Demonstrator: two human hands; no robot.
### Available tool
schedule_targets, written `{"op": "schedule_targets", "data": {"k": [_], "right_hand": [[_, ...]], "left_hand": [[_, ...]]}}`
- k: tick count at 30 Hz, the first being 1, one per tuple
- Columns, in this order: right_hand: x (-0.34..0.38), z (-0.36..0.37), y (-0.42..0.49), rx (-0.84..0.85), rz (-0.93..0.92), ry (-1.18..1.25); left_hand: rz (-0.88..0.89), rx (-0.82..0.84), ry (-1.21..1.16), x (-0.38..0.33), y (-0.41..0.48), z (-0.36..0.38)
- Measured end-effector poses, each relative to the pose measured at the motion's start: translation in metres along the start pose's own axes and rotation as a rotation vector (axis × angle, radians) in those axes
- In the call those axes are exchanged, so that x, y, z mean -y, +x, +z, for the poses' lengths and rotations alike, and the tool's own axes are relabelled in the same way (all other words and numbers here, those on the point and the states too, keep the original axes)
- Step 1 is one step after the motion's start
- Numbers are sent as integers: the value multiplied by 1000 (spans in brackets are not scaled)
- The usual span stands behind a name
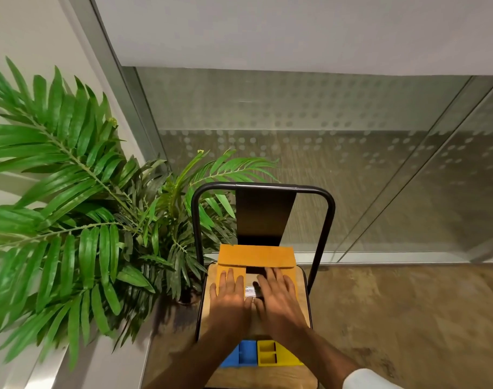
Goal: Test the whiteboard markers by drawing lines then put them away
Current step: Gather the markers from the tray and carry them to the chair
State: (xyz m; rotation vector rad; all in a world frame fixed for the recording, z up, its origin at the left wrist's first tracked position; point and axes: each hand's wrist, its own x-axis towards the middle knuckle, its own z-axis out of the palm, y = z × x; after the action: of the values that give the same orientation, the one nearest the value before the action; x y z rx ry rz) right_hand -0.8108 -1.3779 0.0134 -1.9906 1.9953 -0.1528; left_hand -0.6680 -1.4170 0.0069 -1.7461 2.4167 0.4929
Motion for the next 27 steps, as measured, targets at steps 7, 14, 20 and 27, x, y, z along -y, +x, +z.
{"op": "schedule_targets", "data": {"k": [7,14,20,27], "right_hand": [[-6,-3,25,-39,52,-121],[-14,-8,56,-21,93,-140],[-9,-15,60,26,110,-122],[1,-20,59,69,125,-134]], "left_hand": [[-79,-36,-16,-2,17,9],[-168,19,-111,-10,24,-11],[-104,-155,-415,-5,15,-29],[336,-344,43,36,33,-41]]}}
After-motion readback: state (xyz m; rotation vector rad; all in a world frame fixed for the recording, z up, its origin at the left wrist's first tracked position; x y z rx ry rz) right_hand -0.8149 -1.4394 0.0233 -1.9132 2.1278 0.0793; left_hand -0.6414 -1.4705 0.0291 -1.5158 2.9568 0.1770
